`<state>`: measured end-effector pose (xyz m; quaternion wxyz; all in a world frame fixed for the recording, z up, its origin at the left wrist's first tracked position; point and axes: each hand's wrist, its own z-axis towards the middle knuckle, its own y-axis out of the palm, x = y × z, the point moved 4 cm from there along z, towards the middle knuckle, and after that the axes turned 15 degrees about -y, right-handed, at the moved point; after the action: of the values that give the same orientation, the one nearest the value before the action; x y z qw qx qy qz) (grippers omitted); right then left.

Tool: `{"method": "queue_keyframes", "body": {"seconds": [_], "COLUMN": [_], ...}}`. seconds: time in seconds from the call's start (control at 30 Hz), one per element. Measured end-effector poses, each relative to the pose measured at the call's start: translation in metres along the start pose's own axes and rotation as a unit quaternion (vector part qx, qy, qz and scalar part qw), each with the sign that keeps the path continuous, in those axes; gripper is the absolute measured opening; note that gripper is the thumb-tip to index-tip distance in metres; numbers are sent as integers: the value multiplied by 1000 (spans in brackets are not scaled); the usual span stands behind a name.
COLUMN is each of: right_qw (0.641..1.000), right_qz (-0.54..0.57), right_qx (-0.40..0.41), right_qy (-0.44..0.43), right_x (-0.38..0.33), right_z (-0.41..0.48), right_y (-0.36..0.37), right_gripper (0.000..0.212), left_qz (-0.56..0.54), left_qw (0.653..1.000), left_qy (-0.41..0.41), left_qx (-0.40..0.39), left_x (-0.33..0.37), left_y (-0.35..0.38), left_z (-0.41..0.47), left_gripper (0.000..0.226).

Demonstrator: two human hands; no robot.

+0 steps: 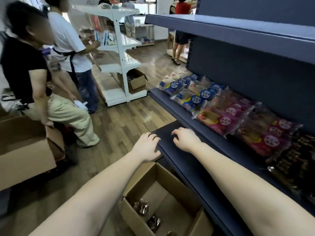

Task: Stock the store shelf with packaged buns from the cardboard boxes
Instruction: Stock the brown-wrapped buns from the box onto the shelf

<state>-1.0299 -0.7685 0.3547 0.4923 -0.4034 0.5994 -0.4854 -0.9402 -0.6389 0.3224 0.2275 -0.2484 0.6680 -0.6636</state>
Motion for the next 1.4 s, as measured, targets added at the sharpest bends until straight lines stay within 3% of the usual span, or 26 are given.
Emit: {"method": "queue_keyframes", "body": {"seconds": [0.1, 0.2, 0.73, 0.97, 1.2, 1.4], "right_qw": [988, 979, 966, 947, 928, 931], "right_qz": [40, 50, 122, 164, 197, 227], "right_qx": [-145, -196, -224, -271, -308, -267], "right_qy": [40, 38, 31, 42, 68, 97], "right_x": [-5, -10, -9, -17, -36, -46], "right_z": [2, -6, -89, -123, -138, -118], "right_y": [41, 81, 214, 292, 327, 321], "right_gripper": [41, 48, 66, 70, 69, 69], "left_qz": [4, 9, -49, -58, -67, -50], "left_qw": [996, 988, 952, 919, 905, 907], "left_qy": [-20, -36, -68, -75, -69, -59], "left_qx": [-90, -148, -293, -382, -414, -415], "left_x": [-10, -14, -2, 8, 7, -20], "left_y": [23, 51, 191, 257, 280, 273], "left_z": [-12, -27, -111, -159, -186, -164], "left_gripper": [63, 65, 61, 61, 58, 57]}}
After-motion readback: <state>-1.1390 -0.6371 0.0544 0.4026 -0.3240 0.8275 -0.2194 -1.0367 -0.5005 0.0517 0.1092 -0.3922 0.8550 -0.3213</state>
